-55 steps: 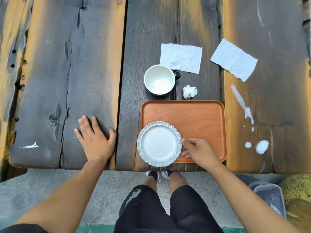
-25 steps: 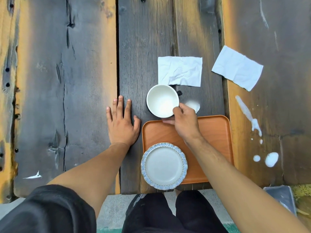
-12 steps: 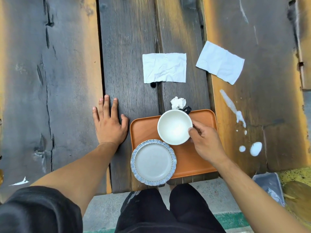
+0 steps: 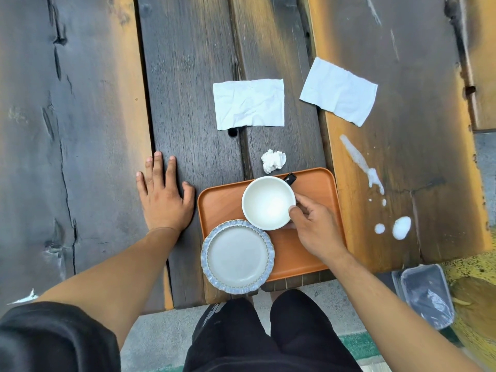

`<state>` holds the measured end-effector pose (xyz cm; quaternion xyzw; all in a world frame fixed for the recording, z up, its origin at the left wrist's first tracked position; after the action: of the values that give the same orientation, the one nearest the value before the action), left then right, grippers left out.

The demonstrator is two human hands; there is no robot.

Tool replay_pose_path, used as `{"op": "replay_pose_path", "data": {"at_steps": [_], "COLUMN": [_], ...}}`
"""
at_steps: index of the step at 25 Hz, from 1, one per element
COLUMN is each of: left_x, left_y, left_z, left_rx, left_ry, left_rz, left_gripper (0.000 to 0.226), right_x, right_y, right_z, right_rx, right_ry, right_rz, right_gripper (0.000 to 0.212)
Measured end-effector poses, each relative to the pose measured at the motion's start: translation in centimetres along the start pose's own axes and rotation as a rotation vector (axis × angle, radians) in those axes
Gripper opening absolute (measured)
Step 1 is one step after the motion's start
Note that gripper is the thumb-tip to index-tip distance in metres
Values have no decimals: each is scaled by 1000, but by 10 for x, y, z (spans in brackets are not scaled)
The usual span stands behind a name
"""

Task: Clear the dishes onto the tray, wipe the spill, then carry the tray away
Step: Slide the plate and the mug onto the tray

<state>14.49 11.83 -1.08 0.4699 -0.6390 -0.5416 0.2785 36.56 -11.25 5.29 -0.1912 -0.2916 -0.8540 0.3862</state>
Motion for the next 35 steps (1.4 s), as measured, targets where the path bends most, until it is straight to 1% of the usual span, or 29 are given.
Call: {"op": "replay_pose_path", "data": {"at_steps": [11, 14, 18, 21, 26, 29, 33, 35], "left_x": [0, 1, 0, 0, 0, 0, 1, 1], "left_y": [-1, -1, -1, -1, -1, -2, -2, -2], "left_z": [1, 1, 0, 0, 0, 1, 0, 0], "left_rx": [-3, -7, 3, 4, 1, -4, -3, -6], "left_ry": [-7, -4, -1, 2, -7, -10, -8, -10], "left_rz": [0, 3, 4, 7, -7, -23, -27, -27], "left_gripper": [66, 66, 66, 66, 65, 64, 64, 64], "right_x": [-5, -6, -7, -9, -14, -17, -13, -9], "right_y": [-1, -3, -2, -2, -2, -3, 0, 1], "right_z": [4, 6, 7, 7, 20, 21, 15, 11], "right_rx": [-70, -55, -58, -26, 74, 105, 104, 92], "right_ry": [-82, -73, -69, -31, 112, 134, 72, 73], "right_rz": [10, 29, 17, 32, 51, 61, 45, 23], "right_gripper": [37, 35, 40, 39, 40, 37, 28, 23]}}
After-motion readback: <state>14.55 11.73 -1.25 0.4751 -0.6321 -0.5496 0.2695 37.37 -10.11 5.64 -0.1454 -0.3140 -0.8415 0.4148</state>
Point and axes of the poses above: each hand's wrist, its own x-axis away from the middle knuckle, its own y-axis out of the back of the hand, z = x × y, the point moved 4 cm from there along -x, towards the middle knuckle, and after that the axes turned 7 degrees about -z, right-handed, at the moved point
